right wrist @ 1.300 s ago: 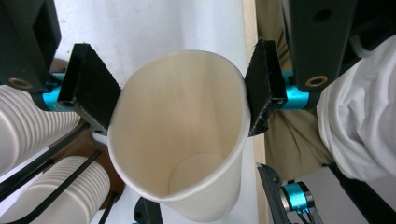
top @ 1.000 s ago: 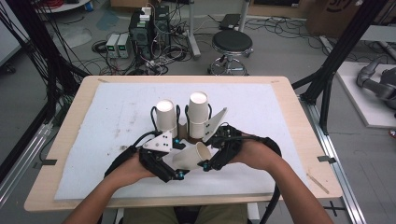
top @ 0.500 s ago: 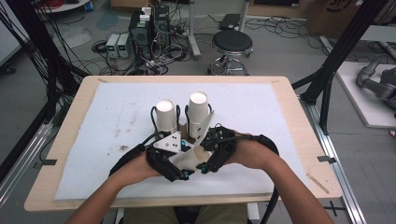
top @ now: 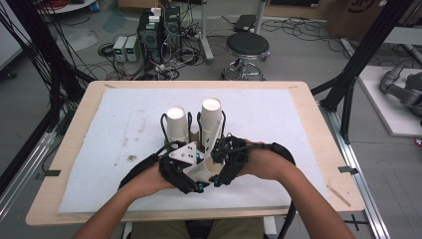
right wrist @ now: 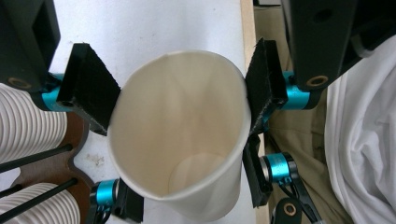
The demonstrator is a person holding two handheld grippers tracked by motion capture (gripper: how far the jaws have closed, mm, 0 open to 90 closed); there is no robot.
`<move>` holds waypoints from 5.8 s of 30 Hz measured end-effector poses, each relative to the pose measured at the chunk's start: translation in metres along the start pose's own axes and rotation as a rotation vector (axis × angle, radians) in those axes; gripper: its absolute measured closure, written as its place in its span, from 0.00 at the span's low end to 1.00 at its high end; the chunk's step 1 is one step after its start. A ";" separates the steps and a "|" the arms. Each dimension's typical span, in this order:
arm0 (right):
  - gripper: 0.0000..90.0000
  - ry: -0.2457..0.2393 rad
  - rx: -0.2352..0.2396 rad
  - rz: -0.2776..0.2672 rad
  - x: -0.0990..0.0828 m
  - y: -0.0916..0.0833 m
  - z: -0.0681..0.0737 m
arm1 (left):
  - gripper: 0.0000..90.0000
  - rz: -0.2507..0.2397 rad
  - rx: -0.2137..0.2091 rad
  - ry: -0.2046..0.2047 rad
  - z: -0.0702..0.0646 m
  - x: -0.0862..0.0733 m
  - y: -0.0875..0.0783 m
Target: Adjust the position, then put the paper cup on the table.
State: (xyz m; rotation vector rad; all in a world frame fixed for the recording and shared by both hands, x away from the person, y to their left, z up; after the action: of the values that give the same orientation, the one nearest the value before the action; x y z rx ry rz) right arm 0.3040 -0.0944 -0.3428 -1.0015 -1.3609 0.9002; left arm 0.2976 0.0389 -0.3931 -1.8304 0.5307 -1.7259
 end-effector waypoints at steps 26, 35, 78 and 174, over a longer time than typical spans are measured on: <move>0.24 0.014 0.034 -0.225 0.000 -0.013 -0.005 | 0.36 -0.116 -0.022 -0.047 0.003 -0.012 -0.004; 0.23 0.095 -0.004 -0.452 -0.011 -0.034 -0.010 | 0.34 -0.223 0.029 -0.095 0.007 -0.025 -0.016; 0.23 0.620 -0.536 -0.783 -0.185 0.000 -0.021 | 0.33 -0.608 0.495 -0.263 0.029 -0.111 -0.114; 0.23 0.623 -0.525 -0.754 -0.196 0.003 -0.012 | 0.31 -0.162 0.803 -0.508 0.092 -0.173 -0.099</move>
State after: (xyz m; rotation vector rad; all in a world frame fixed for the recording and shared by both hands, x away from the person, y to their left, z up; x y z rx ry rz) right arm 0.3102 -0.2782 -0.4118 -0.9219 -1.2792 -0.3362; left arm 0.3635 0.2357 -0.4634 -1.6116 -0.4699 -1.2086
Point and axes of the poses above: each handheld gripper's, and its own axes: y roughly forward along the jaws, x roughly out of its top, z roughly to its left, the point moved 4 cm from there along y, roughly forward along the jaws
